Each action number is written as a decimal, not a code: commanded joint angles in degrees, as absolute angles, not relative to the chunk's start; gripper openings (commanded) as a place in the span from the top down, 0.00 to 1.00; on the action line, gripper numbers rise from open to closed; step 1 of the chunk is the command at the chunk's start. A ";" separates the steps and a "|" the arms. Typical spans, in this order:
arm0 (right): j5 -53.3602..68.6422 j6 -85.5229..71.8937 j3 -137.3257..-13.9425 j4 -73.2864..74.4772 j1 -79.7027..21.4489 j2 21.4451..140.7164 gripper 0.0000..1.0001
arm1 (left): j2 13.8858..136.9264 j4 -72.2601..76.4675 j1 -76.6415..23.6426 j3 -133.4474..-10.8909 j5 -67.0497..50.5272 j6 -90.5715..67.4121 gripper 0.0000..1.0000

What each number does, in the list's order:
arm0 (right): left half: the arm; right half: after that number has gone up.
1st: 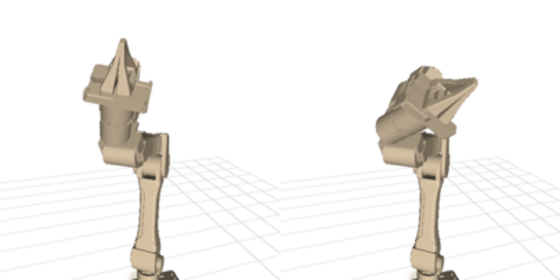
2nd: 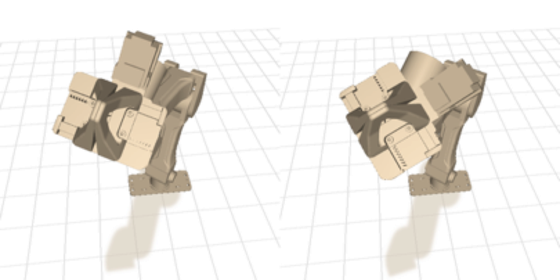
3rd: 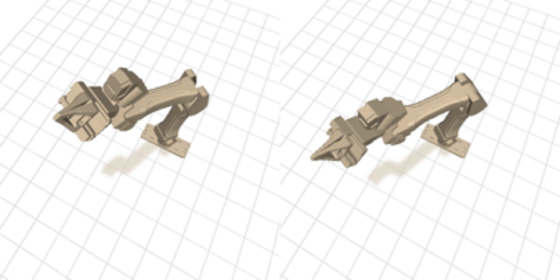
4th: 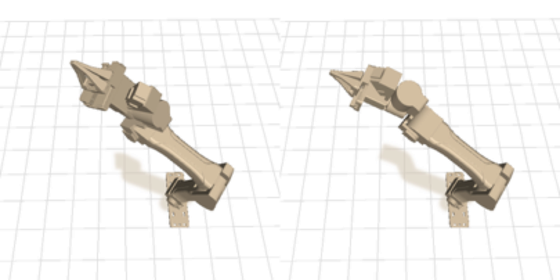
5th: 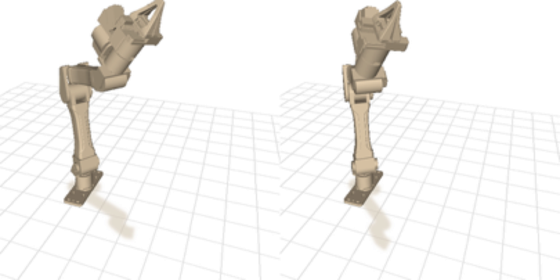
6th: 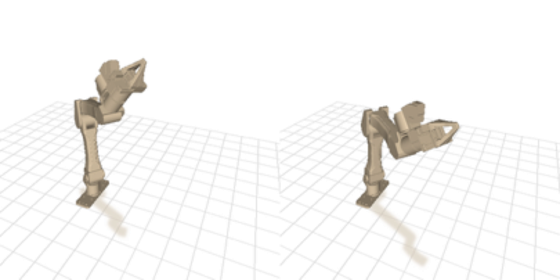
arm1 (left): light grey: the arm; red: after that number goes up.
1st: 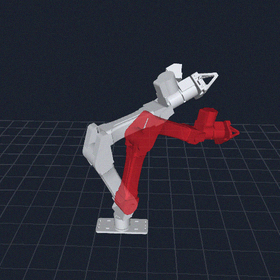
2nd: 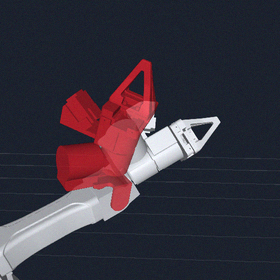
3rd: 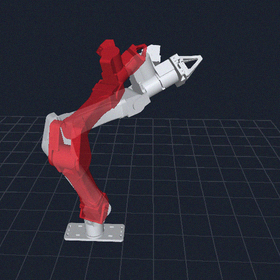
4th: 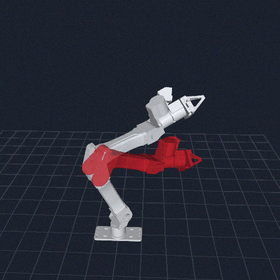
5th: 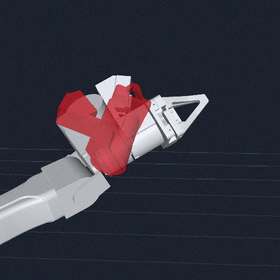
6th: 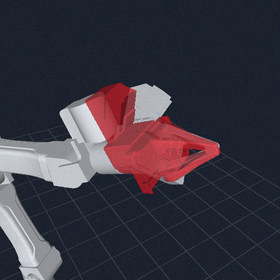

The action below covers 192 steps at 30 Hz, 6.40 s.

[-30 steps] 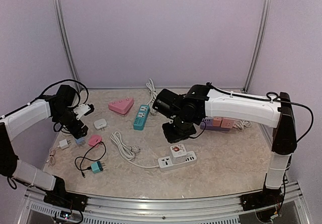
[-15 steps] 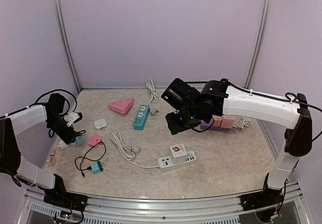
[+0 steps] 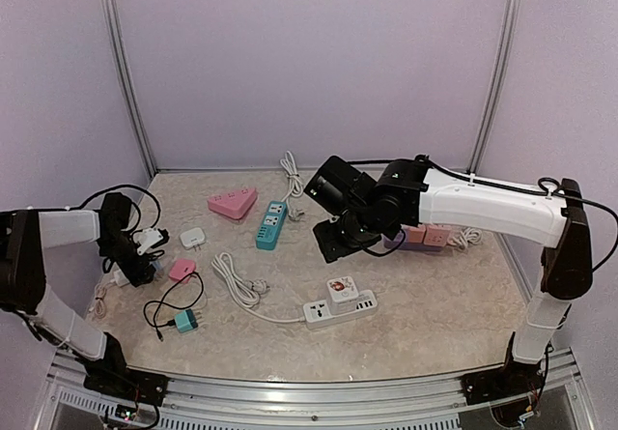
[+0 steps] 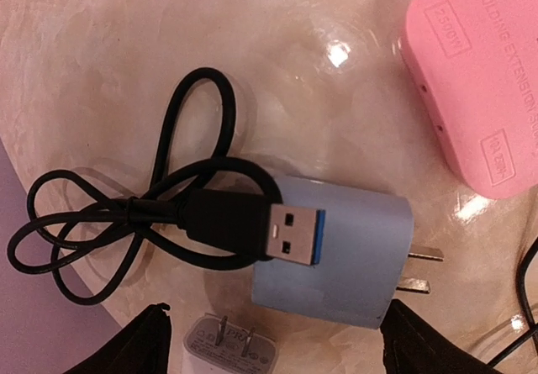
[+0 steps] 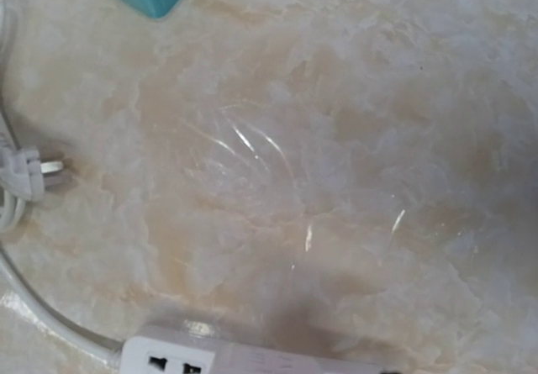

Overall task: Insert the plug
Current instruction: Pick up the plug from the center of the board, then adjust the plug.

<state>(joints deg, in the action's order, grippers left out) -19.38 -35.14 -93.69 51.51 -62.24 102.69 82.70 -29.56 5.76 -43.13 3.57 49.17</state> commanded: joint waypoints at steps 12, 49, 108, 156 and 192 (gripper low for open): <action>-18.93 -34.30 -93.93 51.40 -62.73 103.68 0.46 | 88.91 -31.81 6.23 -46.94 -4.00 50.88 0.42; 11.76 -43.63 -95.60 15.69 -60.82 103.35 0.33 | 68.52 -72.43 -35.27 -86.08 -7.42 48.57 1.00; 16.46 -15.53 -78.54 -38.69 -65.19 92.87 1.00 | 62.82 -67.02 -35.95 -97.54 -20.37 28.42 0.06; 12.80 3.62 -82.90 -6.23 -70.40 83.07 0.00 | 62.08 -50.82 -53.70 -95.35 -16.20 23.73 1.00; 20.49 4.48 -99.89 27.12 -62.28 91.34 0.01 | 74.87 -68.81 -56.87 -99.03 -7.94 32.39 1.00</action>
<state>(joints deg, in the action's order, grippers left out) 12.36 6.39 -99.04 26.63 -63.64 88.49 74.50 -69.06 -56.40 -96.82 -5.30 33.28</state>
